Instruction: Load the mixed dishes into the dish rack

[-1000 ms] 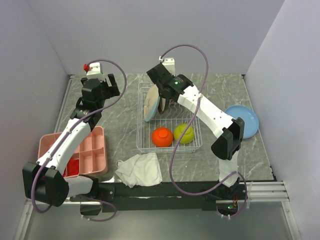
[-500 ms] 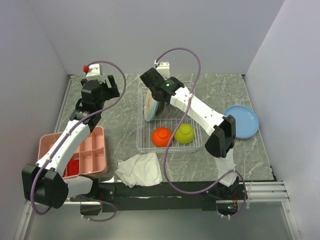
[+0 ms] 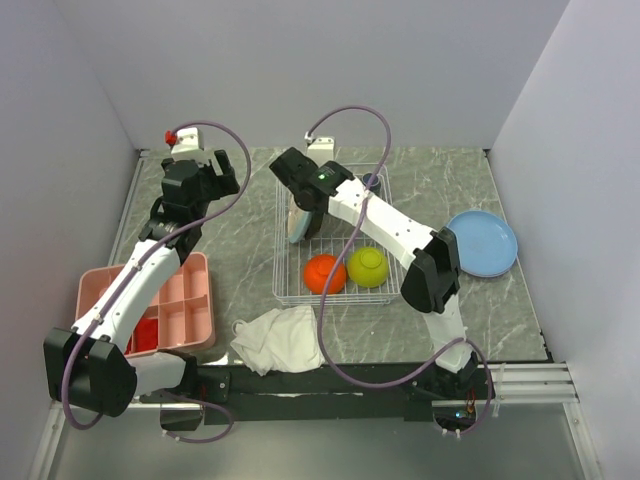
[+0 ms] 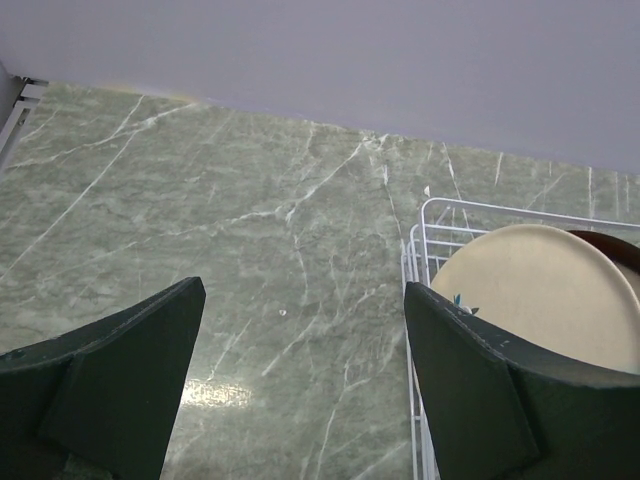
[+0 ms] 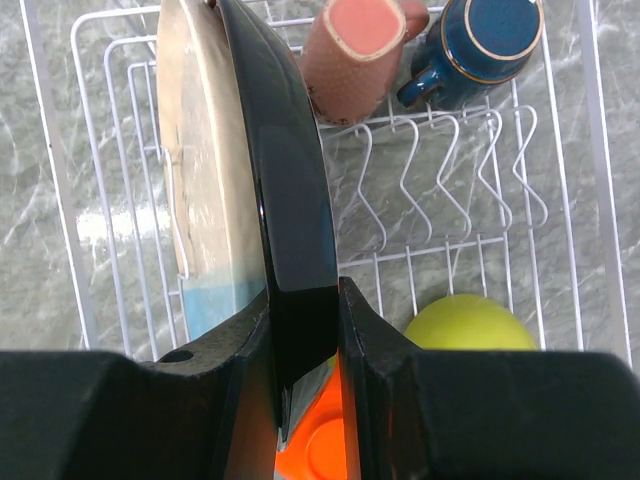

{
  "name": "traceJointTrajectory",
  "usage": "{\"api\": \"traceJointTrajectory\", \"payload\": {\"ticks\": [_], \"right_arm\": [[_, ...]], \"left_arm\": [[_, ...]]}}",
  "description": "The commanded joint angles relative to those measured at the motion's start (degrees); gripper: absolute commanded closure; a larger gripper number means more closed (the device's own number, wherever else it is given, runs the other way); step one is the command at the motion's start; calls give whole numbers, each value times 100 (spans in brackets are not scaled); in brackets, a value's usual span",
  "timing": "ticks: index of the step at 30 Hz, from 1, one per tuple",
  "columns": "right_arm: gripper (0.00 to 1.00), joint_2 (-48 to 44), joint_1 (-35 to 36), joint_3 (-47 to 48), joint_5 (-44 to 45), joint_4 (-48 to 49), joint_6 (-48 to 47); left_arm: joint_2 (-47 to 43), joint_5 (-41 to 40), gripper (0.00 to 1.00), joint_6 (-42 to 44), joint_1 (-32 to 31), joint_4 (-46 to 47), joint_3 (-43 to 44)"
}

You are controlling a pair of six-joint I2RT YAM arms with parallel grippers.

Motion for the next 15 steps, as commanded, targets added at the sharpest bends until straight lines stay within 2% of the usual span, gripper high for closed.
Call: {"api": "traceJointTrajectory", "payload": {"ticks": [1,3,6,13,15], "right_arm": [[95,97,61,374,639,339,33],[79,167,61,533,666,470,-64],[70,141,44,594,789,594,-240],[65,-447,-333,50,938,831,-670],[60,-649,-439,-152,886,945,-819]], "left_arm": [[-32,96,13,-69,33,152,68],[3,131,13,-104,41,152,85],[47,201,14,-148,42,152,129],[161,324,15,-236,42,152,226],[187,369,15,-271,42,161,208]]}}
